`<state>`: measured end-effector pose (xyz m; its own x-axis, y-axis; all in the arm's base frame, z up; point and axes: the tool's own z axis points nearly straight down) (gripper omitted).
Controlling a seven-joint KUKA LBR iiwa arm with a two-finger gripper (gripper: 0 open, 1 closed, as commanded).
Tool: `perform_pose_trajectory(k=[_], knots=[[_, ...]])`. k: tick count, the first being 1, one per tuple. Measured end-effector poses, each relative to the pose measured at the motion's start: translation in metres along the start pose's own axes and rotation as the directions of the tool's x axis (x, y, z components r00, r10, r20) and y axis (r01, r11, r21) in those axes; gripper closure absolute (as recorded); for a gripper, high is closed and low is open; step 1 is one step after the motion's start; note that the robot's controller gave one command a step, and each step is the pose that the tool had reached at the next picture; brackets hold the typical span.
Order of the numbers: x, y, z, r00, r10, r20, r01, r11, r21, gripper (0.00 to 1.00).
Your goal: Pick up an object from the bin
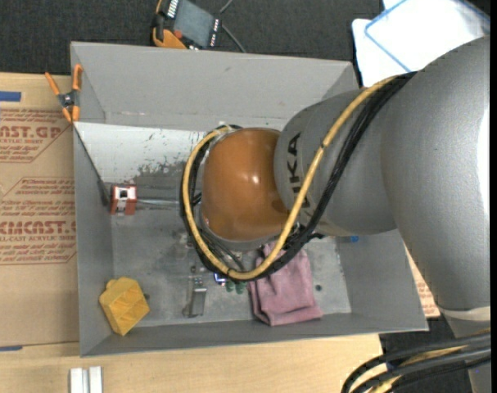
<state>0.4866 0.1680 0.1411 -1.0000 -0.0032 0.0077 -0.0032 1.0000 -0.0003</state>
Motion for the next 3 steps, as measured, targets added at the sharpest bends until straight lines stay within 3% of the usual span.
perform_pose_trajectory(k=[1, 2, 3], knots=[[-0.002, -0.001, -0.005, 1.0, 0.003, 0.007, -0.003, 1.0, -0.002, 0.0], [-0.001, 0.068, 0.071, 0.955, -0.295, 0.017, 0.295, 0.956, -0.002, 0.0], [-0.015, 0.077, 0.024, 0.983, -0.186, 0.01, 0.186, 0.983, -0.002, 0.0]])
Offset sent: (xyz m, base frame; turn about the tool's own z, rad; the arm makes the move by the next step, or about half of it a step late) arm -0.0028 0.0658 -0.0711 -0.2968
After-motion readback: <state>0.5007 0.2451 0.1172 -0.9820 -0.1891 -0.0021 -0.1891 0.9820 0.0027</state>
